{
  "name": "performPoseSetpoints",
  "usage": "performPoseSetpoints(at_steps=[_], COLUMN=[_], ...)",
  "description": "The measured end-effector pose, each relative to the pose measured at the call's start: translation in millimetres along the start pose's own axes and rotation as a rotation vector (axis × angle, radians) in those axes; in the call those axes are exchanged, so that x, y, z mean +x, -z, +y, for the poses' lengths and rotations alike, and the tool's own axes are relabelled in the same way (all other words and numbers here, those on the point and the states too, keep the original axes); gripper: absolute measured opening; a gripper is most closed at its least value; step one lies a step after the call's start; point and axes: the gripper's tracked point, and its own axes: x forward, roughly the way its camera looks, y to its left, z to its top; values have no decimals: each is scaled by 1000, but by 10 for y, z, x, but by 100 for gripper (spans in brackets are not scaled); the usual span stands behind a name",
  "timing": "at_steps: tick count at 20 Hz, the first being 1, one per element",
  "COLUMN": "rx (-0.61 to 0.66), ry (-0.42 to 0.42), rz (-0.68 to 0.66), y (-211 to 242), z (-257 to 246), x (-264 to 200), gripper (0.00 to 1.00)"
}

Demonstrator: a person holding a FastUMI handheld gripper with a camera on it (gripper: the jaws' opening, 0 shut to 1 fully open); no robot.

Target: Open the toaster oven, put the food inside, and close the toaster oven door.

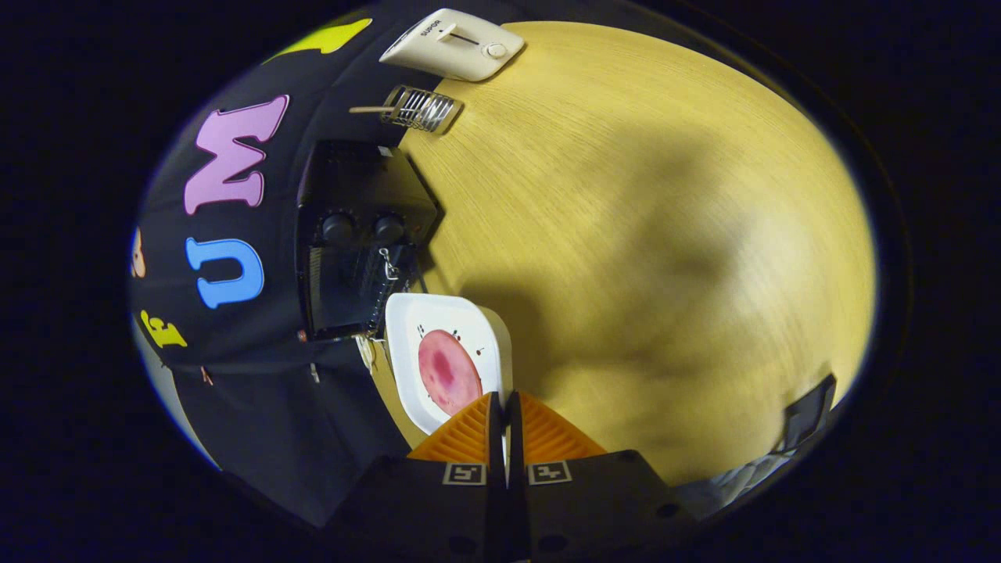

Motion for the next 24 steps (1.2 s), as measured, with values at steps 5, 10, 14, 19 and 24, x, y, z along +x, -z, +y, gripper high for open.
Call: performPoseSetpoints(at_steps=[5,10,14,19,24], rx=[211,326,434,604,581], ry=[-88,-56,-59,-85,-62], rz=[-180,-281,-343,-415,-446], y=[180,181,36,-177,-354], z=[776,1177,1500,1845,2063], x=[502,1093,1562,2024,2245], gripper=[5,5,5,5,5])
